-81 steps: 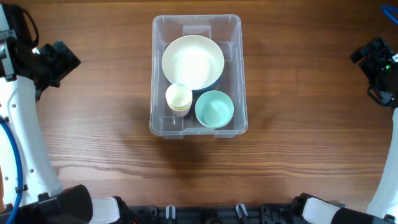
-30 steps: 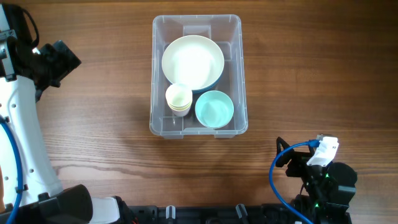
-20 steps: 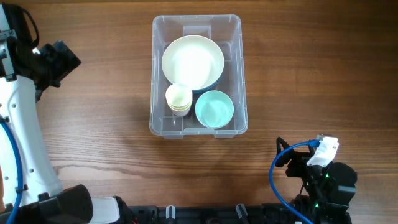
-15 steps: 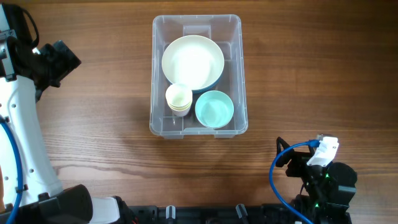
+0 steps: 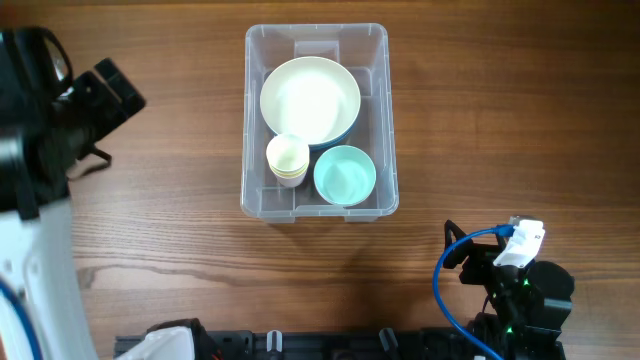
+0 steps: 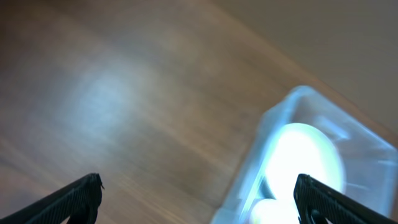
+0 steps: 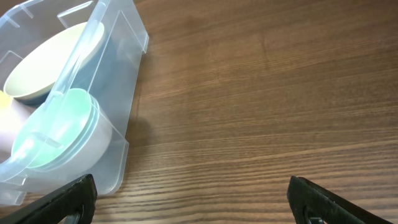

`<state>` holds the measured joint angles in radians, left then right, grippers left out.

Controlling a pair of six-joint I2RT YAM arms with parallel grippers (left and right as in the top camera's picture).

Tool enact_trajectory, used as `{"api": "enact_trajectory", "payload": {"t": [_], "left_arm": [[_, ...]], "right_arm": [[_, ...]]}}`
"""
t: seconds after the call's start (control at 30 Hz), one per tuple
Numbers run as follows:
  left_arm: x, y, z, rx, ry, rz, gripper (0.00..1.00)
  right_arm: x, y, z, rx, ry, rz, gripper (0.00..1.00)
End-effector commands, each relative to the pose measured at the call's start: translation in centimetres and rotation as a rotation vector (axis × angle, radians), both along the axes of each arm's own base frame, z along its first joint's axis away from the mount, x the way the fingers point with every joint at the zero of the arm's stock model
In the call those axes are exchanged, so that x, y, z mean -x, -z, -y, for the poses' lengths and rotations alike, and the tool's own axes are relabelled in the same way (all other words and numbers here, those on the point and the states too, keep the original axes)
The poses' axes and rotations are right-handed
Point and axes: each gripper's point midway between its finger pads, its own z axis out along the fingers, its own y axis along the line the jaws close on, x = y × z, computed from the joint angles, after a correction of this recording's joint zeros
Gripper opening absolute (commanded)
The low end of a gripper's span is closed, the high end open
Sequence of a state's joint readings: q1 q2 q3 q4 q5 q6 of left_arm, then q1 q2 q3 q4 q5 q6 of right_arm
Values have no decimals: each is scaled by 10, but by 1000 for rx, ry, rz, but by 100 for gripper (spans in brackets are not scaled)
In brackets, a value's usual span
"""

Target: Pack container

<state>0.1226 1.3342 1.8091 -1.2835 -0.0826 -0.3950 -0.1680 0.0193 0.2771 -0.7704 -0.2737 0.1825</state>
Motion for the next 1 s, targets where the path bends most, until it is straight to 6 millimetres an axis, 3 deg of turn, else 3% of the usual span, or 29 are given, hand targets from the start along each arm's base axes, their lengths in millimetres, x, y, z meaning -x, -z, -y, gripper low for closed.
{"api": "enact_trajectory", "payload": {"t": [0.0, 0.1, 0.2, 0.33, 0.5, 0.97], "left_arm": [[7, -15, 31, -17, 94, 139, 100], [21, -11, 48, -16, 151, 241, 100], [52, 26, 48, -17, 153, 267, 100], [75, 71, 50, -5, 169, 302, 100], [87, 118, 60, 34, 213, 308, 100], [95, 174, 62, 39, 226, 368, 100]], "right_arm": [[1, 0, -4, -18, -17, 8, 100], [1, 0, -4, -18, -17, 8, 100], [1, 0, -4, -18, -17, 8, 100], [1, 0, -4, -18, -17, 8, 100], [1, 0, -4, -18, -17, 8, 100], [1, 0, -4, -18, -17, 8, 100]]}}
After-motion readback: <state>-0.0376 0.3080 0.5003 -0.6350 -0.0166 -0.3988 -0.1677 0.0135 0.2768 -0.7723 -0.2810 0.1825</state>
